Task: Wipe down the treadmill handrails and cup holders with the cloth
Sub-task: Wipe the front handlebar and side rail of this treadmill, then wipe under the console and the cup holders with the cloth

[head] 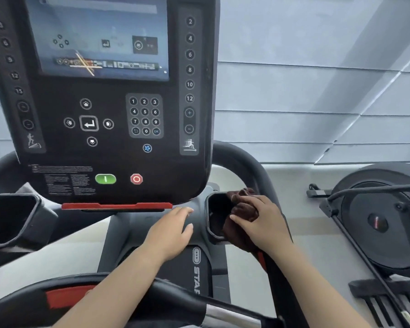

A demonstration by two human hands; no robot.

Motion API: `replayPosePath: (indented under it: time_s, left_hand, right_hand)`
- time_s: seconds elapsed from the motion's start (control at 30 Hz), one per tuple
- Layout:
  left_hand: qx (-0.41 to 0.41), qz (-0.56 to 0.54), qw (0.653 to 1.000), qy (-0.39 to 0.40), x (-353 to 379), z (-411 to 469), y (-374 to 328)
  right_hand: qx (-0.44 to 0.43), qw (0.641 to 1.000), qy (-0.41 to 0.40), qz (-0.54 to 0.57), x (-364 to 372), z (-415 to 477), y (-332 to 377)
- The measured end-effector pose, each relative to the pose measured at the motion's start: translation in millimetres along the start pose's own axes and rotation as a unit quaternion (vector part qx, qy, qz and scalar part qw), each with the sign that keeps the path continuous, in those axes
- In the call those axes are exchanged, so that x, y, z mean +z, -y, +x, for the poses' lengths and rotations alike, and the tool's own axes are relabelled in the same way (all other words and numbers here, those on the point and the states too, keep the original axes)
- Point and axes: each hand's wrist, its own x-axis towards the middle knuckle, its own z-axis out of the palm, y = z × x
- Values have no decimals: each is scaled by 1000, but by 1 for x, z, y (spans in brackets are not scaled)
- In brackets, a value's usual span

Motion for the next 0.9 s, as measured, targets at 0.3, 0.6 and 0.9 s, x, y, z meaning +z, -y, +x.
replayPosePath:
  time_s: [0.3, 0.6, 0.9]
  left_hand:
    - [87, 95, 968, -216, -9, -3, -18]
    - [-3, 174, 973, -150, -3, 0, -8]
    - [-5, 172, 974, -149, -2, 1, -9]
  right_hand:
    - [-47, 992, 97, -69, 21, 52, 29]
    - [-59, 994, 88, 6, 12, 47, 21]
    - [-58, 990, 126, 16, 17, 40, 42]
